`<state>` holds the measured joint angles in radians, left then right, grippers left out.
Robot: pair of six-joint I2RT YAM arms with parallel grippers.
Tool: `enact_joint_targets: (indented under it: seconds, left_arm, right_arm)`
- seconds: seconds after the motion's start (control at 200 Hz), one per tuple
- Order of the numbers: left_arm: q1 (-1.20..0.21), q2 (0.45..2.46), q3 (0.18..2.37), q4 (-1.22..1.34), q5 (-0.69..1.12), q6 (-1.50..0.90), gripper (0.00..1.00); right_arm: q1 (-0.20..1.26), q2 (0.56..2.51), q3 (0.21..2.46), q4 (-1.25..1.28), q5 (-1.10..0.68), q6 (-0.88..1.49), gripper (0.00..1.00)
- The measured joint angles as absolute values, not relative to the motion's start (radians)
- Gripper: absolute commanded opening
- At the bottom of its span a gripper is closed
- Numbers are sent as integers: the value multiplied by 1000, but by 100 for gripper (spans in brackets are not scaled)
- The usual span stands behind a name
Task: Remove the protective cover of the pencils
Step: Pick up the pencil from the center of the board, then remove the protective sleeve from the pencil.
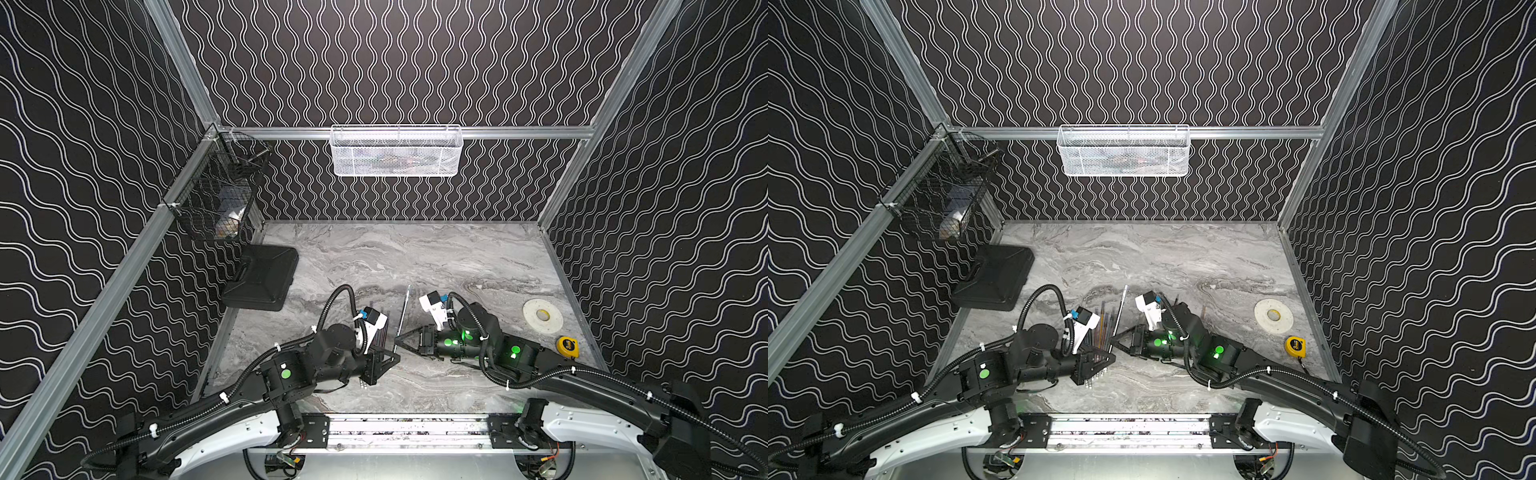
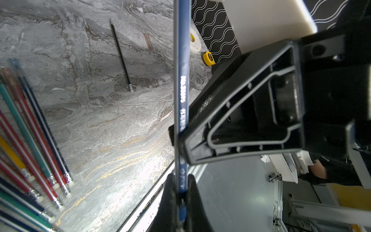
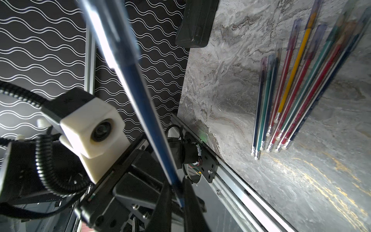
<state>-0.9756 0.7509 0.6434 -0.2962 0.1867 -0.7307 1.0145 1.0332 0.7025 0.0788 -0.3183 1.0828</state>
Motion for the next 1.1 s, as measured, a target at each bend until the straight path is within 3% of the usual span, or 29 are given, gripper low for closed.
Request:
enact_joint_targets:
  seconds: [0.06, 0.57, 0.806, 1.101]
  left_arm:
    - [-976, 751, 647, -300, 185, -730, 0]
    - [-975, 833, 962, -759, 44, -492, 0]
    - [-975, 825, 918, -831, 207, -427, 0]
    - [-968, 825, 908, -823, 276, -416, 0]
  right_arm:
    - [1015, 1013, 721, 42, -307, 1079, 36]
    - [1015, 818, 1010, -692, 101, 880, 37]
    - [1014, 688, 883, -765, 147, 847, 37]
    - [1014, 794, 872, -797, 211, 811, 38]
